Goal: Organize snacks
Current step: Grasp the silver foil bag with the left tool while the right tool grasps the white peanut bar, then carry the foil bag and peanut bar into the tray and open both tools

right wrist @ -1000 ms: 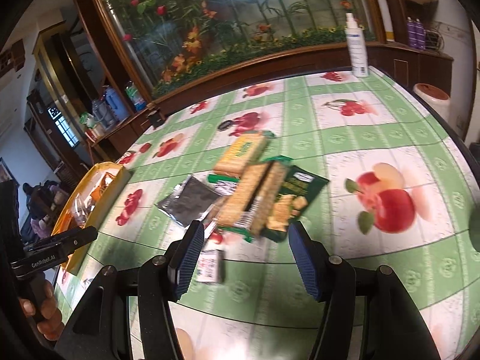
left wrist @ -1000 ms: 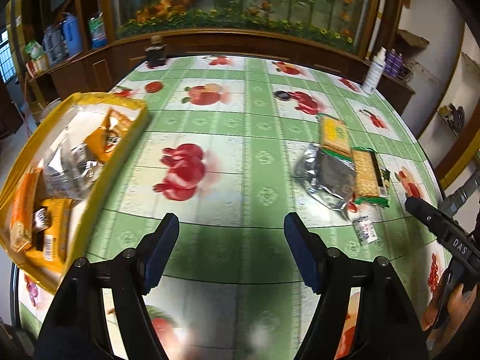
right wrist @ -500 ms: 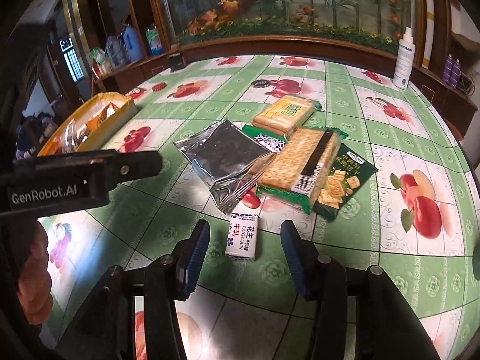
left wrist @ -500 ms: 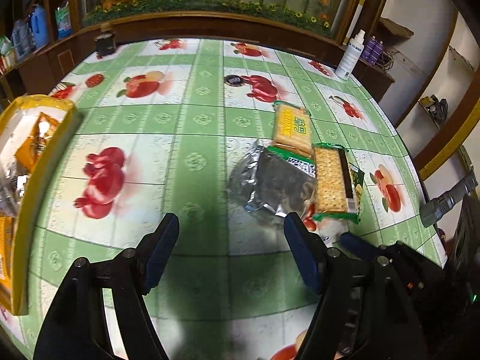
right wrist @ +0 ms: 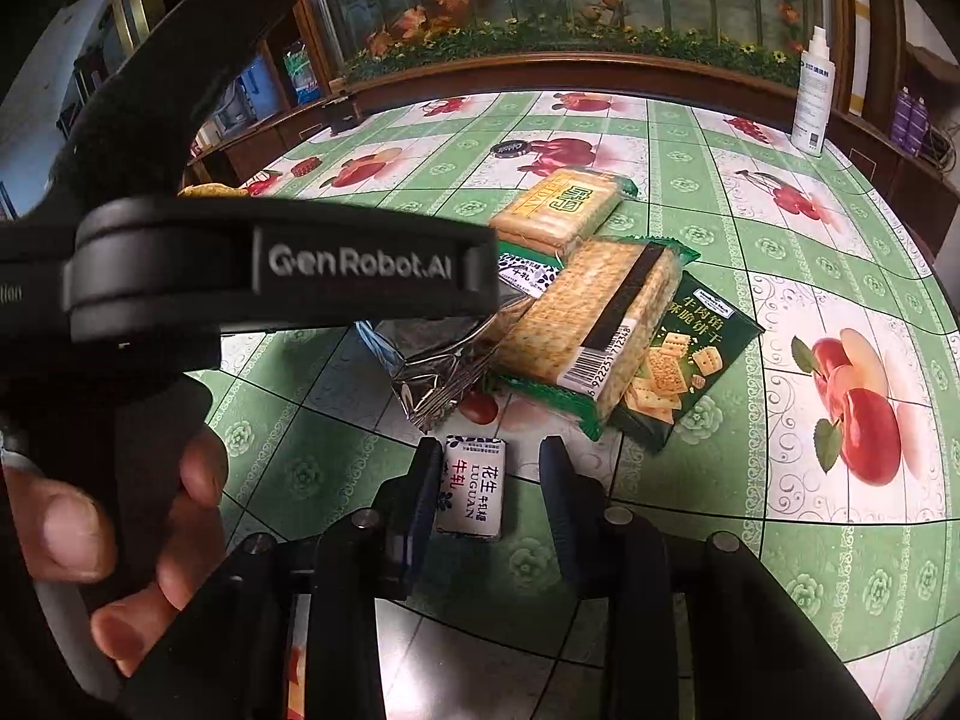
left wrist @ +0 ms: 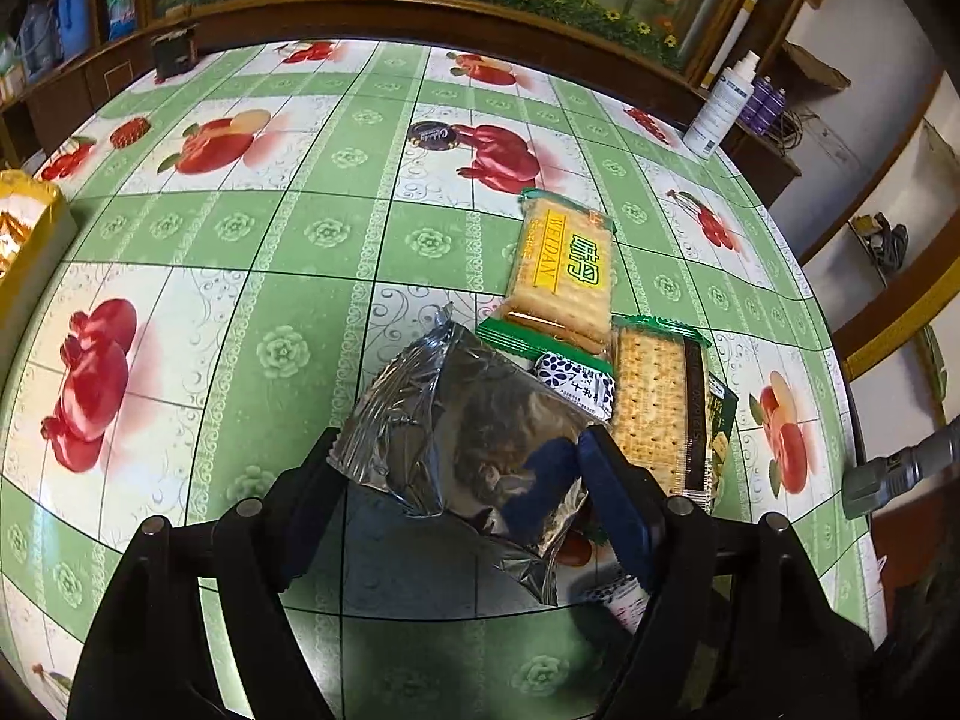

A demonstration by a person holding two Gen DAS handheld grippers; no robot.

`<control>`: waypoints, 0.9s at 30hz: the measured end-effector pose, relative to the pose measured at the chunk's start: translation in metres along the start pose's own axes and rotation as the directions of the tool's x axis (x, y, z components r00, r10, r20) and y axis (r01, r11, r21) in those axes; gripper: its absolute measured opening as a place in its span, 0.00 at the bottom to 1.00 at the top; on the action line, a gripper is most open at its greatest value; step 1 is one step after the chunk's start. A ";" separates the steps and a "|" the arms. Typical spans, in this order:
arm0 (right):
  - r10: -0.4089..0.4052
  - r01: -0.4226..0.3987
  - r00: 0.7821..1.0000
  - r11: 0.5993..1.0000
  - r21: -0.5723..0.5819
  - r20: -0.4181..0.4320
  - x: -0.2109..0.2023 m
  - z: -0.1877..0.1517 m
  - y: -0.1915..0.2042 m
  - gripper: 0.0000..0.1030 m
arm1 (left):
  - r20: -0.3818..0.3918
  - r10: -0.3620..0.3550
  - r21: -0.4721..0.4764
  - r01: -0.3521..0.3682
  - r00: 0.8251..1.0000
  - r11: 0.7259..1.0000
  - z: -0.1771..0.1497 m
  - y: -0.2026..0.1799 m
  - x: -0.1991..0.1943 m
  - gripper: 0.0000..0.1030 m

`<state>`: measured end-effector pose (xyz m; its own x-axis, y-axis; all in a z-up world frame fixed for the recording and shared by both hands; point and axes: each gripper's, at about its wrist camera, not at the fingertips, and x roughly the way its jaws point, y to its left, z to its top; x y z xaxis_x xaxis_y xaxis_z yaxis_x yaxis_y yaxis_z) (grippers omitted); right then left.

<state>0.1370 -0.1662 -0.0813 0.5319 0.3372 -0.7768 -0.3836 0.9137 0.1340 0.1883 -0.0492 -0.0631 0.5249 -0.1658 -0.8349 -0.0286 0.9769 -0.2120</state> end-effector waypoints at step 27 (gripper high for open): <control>0.032 -0.034 0.998 0.999 0.023 0.051 -0.019 -0.001 0.001 0.19 | 0.088 -0.206 0.079 0.200 0.974 0.977 -0.027 0.059 -0.072 0.12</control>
<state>0.1256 -0.1719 -0.0675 0.5571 0.3777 -0.7396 -0.3837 0.9069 0.1740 0.1256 0.0165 -0.0288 0.5924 -0.3512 -0.7250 0.1440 0.9316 -0.3336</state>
